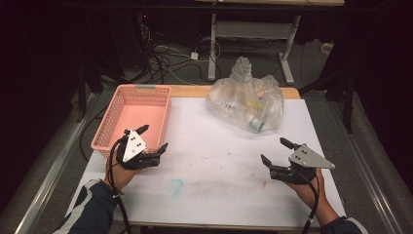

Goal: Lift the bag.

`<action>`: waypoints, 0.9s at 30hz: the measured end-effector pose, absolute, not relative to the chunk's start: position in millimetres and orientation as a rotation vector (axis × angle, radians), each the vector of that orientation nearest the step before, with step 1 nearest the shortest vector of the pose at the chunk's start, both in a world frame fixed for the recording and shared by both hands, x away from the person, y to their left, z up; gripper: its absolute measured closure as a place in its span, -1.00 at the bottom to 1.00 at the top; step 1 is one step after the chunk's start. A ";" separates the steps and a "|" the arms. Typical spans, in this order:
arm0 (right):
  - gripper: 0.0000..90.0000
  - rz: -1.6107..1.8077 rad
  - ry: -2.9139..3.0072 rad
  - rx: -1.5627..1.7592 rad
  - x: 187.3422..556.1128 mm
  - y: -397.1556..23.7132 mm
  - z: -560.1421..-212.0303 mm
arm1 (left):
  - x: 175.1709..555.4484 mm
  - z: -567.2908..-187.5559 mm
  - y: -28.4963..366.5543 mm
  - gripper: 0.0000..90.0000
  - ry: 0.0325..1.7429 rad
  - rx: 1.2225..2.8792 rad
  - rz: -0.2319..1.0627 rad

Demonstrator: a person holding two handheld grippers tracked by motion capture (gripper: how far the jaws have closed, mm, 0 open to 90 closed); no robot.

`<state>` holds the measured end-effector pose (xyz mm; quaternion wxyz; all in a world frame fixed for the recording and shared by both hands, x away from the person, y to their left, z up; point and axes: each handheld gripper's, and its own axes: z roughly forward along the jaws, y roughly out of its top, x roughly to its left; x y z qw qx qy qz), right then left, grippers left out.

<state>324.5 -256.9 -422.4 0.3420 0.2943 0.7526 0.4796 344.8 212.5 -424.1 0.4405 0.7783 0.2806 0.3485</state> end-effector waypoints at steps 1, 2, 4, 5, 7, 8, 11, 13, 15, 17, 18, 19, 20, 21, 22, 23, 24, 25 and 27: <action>-0.58 1.255 1.958 0.771 323.2 -257.5 -423.2 | 343.3 -424.6 213.2 -0.65 0.697 1.936 0.864; -0.58 1.256 1.961 0.770 322.5 -258.1 -424.2 | 341.8 -425.5 214.0 -0.65 0.697 1.938 0.860; -0.58 1.255 1.972 0.775 321.1 -258.7 -426.4 | 338.3 -427.6 215.4 -0.65 0.694 1.947 0.861; -0.58 1.257 1.973 0.775 320.0 -258.8 -427.6 | 336.3 -428.8 216.3 -0.65 0.694 1.950 0.862; -0.59 1.251 1.979 0.776 317.6 -258.4 -429.3 | 332.5 -431.6 219.3 -0.65 0.697 1.953 0.850; -0.58 1.256 1.984 0.772 316.7 -258.4 -430.2 | 330.7 -433.1 220.7 -0.65 0.699 1.958 0.847; -0.59 1.244 1.992 0.772 313.3 -257.6 -433.0 | 325.5 -437.7 224.8 -0.65 0.711 1.966 0.829; -0.59 1.246 1.997 0.773 310.8 -257.5 -435.3 | 322.4 -441.1 226.2 -0.65 0.717 1.978 0.812; -0.59 1.243 2.000 0.772 308.0 -257.5 -437.4 | 319.0 -443.3 227.2 -0.65 0.716 1.990 0.820; -0.59 1.240 2.001 0.771 305.3 -257.9 -439.0 | 316.2 -444.8 229.7 -0.65 0.734 1.984 0.818; -0.59 1.246 2.001 0.775 303.9 -258.2 -439.8 | 315.7 -445.3 231.4 -0.65 0.737 1.979 0.819; -0.59 1.251 2.006 0.779 302.6 -258.7 -440.6 | 314.6 -446.4 232.9 -0.65 0.750 1.975 0.808; -0.59 1.252 2.007 0.787 301.3 -258.9 -441.8 | 313.3 -447.8 234.0 -0.65 0.758 1.976 0.802; -0.59 1.250 2.012 0.789 300.2 -258.8 -443.2 | 311.9 -449.2 234.7 -0.65 0.762 1.985 0.801; -0.59 1.249 2.019 0.785 299.2 -258.9 -444.6 | 310.1 -450.5 235.3 -0.65 0.764 1.992 0.799; -0.59 1.245 2.022 0.785 298.0 -259.1 -445.7 | 308.3 -451.9 236.0 -0.65 0.764 1.996 0.794; -0.59 1.237 2.023 0.784 296.8 -259.3 -446.6 | 306.7 -453.1 236.6 -0.65 0.764 2.009 0.793; -0.59 1.232 2.024 0.783 295.6 -259.8 -447.4 | 304.9 -454.3 237.0 -0.65 0.763 2.018 0.795; -0.59 1.238 2.027 0.788 293.8 -261.2 -448.7 | 301.7 -455.8 237.6 -0.65 0.756 2.035 0.793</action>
